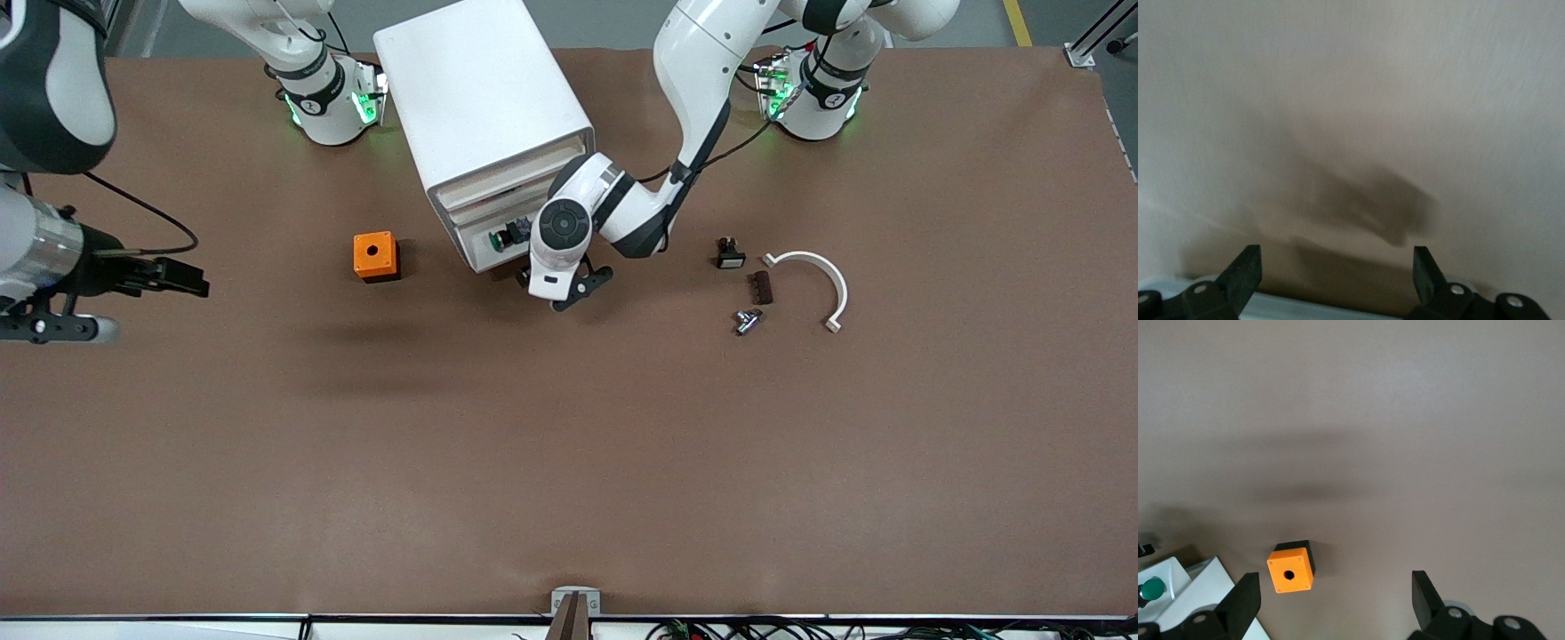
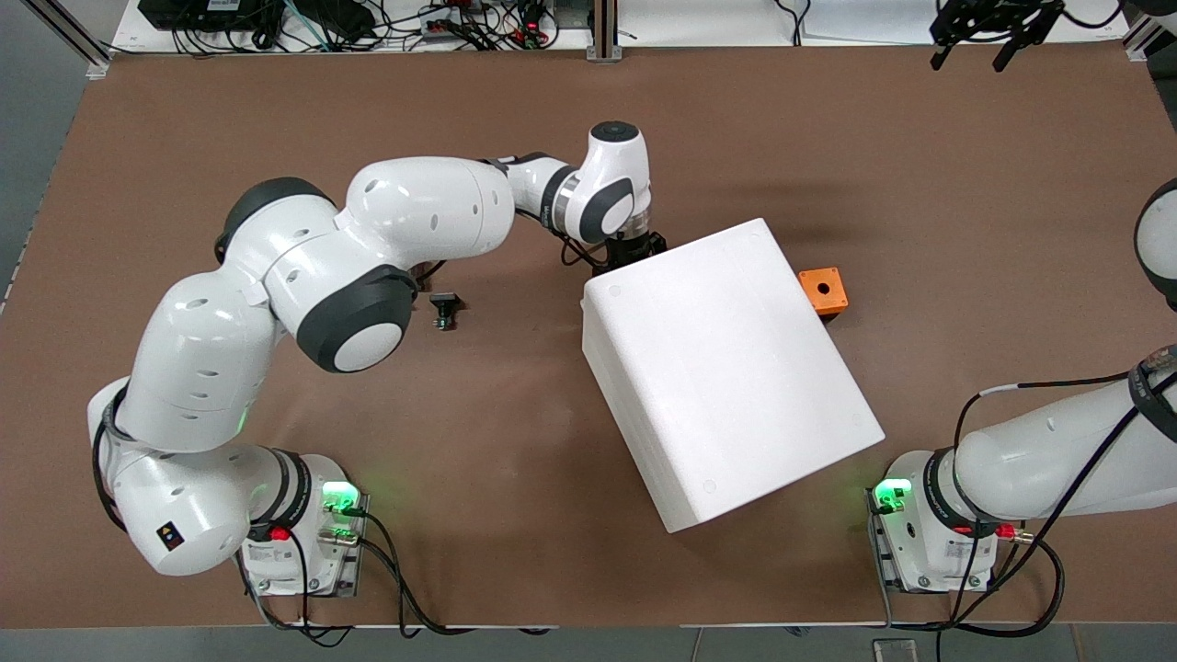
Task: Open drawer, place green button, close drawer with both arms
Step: 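Push the drawer fully shut with the left gripper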
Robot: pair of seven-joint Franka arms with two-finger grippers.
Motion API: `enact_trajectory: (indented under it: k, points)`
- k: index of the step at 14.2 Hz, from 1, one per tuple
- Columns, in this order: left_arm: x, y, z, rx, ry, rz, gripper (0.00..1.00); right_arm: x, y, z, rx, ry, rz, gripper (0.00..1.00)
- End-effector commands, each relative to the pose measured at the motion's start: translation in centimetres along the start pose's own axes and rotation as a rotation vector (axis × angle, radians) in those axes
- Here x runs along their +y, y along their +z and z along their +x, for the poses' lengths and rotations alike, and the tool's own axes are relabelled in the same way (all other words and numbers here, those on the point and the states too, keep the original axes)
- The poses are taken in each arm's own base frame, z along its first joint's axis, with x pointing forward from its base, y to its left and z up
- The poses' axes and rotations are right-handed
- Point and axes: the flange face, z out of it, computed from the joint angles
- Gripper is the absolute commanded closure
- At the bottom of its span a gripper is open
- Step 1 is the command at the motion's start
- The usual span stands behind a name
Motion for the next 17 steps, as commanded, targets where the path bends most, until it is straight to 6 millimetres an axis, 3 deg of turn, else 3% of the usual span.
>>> enact_trajectory:
  k: [1,4,7,8,9,12,14,17]
  points:
    - [-0.6,0.1,-3.2,-0.004,-0.057,0.007,0.0,1.4,-1.4,-1.0,0.004,-0.023,-0.007,0.0]
    - [-0.7,0.5,-4.3,-0.004,-0.074,0.015,0.0,3.0,-2.4,-1.1,0.022,0.003,-0.004,0.0]
    - [-0.4,-0.3,-2.4,0.012,-0.094,0.001,0.0,3.7,-2.7,-1.0,0.031,0.012,-0.001,0.0]
    - [-0.2,-1.6,0.2,0.032,-0.118,-0.019,0.0,3.5,-3.8,-0.8,0.054,0.008,-0.01,0.0]
    - [0.1,-3.4,2.7,0.066,-0.142,-0.044,0.0,3.5,-3.8,-0.9,0.047,0.009,-0.025,0.0]
    - [-0.6,-10.3,9.7,0.224,-0.188,-0.103,0.0,3.7,-5.1,-0.9,0.064,0.021,-0.032,0.0]
    - [-2.4,-14.3,15.3,0.289,-0.257,-0.101,0.0,3.9,-5.1,-0.9,0.067,0.025,-0.03,0.0]
    - [-6.6,-21.0,22.0,0.324,-0.299,-0.081,0.0,3.8,-5.2,-0.9,0.066,0.019,-0.026,0.0]
